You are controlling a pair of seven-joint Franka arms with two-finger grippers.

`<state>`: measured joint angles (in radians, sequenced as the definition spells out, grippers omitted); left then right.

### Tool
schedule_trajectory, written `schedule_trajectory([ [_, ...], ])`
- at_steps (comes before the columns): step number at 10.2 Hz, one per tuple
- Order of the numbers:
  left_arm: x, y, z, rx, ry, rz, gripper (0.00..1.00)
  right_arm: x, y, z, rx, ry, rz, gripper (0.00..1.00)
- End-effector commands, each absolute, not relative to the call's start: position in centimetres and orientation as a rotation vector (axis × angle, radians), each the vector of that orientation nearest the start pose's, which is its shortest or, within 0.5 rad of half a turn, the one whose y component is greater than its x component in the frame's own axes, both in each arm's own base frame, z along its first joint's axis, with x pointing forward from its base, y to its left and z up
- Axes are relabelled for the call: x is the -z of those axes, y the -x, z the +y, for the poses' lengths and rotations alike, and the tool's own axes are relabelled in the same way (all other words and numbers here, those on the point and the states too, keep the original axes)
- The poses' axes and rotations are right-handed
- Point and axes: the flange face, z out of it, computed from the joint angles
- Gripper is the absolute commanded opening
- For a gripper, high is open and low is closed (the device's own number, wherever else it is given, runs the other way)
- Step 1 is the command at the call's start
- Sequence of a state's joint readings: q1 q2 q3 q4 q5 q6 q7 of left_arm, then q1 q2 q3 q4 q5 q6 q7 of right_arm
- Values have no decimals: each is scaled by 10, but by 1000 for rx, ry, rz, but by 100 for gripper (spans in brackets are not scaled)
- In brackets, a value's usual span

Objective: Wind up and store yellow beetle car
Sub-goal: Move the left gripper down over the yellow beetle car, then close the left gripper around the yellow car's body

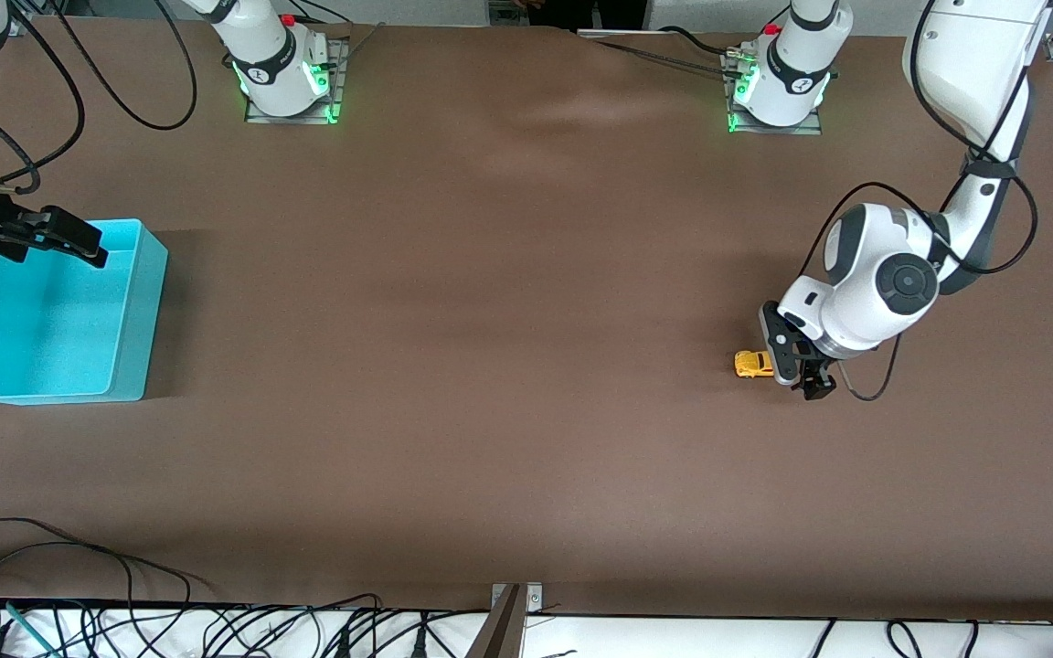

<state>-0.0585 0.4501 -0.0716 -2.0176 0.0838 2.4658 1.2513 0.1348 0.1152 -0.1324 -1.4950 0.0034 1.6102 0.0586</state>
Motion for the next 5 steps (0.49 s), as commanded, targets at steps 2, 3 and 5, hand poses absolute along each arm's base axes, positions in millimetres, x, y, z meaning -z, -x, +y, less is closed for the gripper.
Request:
schedule_trajectory([
  [2,-208,-586,-87,18,2273,2120,100,-597,-590,5,-12,3161,83,100],
  [3,-199,-583,-87,11,2279,2123,100,-597,-590,5,-12,3161,83,100],
  [5,-191,-581,-84,8,2284,2123,100,-597,-590,5,-12,3161,83,100],
])
